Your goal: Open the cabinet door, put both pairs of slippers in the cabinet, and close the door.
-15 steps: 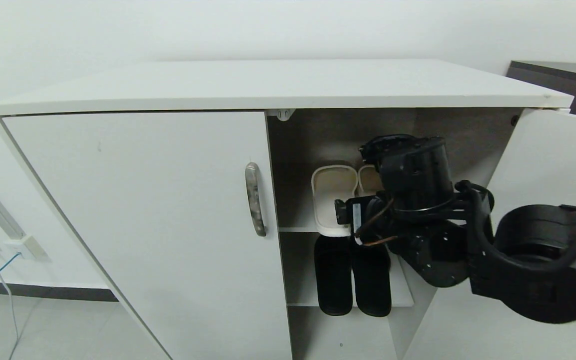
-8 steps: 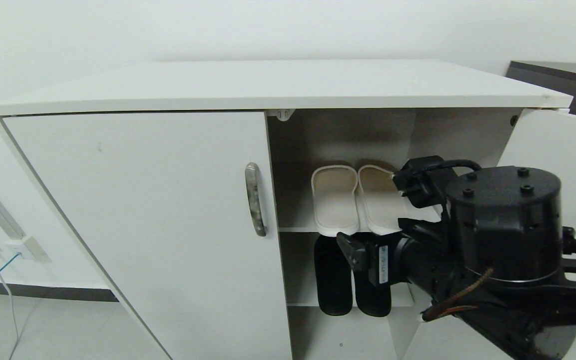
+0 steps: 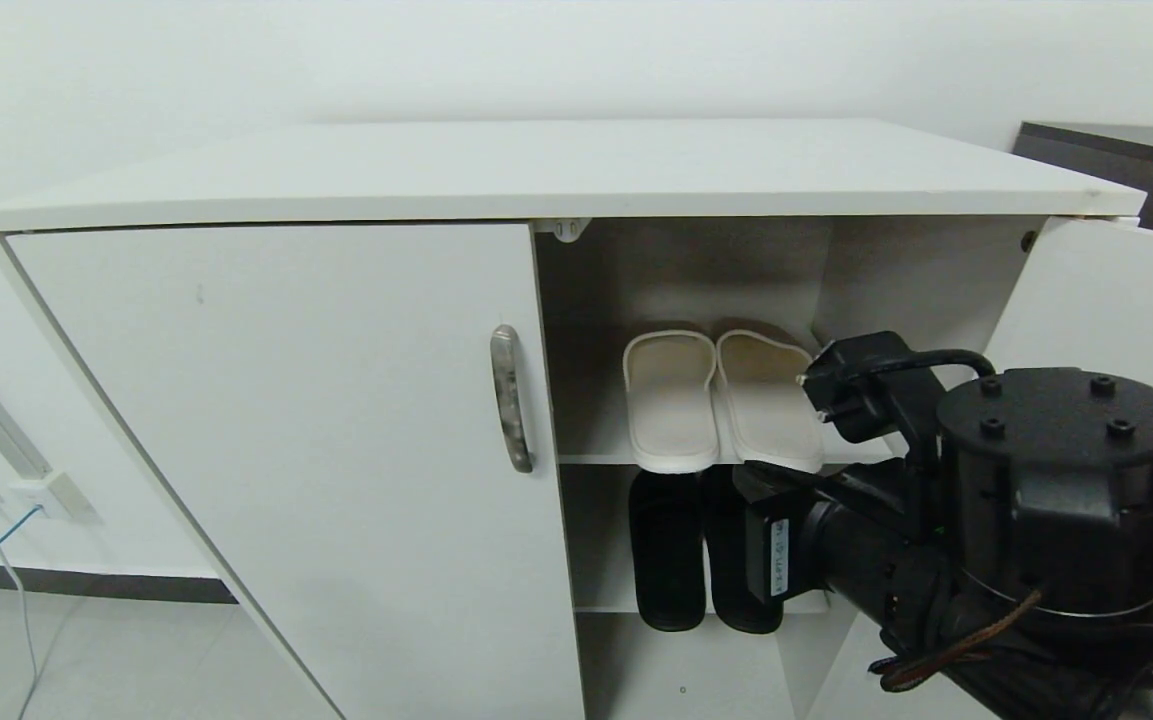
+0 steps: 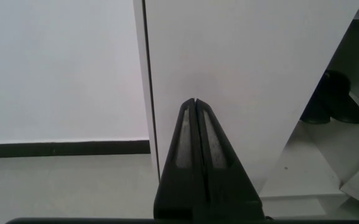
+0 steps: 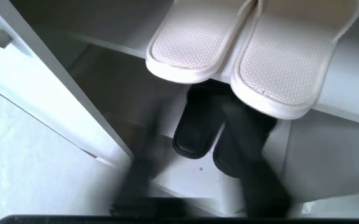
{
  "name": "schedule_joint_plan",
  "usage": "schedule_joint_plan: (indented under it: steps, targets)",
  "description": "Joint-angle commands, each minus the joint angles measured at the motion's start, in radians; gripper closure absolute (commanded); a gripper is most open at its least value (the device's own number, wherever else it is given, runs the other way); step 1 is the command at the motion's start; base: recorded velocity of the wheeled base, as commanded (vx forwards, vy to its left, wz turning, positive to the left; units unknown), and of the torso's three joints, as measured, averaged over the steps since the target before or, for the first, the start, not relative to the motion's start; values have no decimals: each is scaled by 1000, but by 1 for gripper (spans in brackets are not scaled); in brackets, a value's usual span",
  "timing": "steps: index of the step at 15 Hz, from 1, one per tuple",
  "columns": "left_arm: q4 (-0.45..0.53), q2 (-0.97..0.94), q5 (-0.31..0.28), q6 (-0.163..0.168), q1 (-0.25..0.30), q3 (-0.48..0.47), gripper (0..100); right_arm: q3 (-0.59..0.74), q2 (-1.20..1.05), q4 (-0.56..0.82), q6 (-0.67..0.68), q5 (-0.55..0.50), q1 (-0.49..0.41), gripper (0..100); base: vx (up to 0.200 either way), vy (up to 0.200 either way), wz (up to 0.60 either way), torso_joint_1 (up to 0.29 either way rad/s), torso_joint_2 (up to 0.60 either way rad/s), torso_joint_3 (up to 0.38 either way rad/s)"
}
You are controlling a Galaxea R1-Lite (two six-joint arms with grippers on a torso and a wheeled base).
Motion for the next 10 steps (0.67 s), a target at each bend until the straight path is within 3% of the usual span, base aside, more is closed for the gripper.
schedule_joint_plan:
  steps: [1, 6, 10]
  targets:
    - [0, 1, 0, 0, 1, 0, 100, 2, 14, -1, 0, -2, 1, 100, 0, 0, 0, 0, 0, 0]
    - [0, 1, 0, 0, 1, 0, 100, 3, 18, -1, 0, -2, 1, 100, 0, 0, 0, 0, 0, 0]
    - [0, 1, 0, 0, 1, 0, 100, 3, 18, -1, 0, -2, 1, 100, -200, 0, 0, 2, 1, 2]
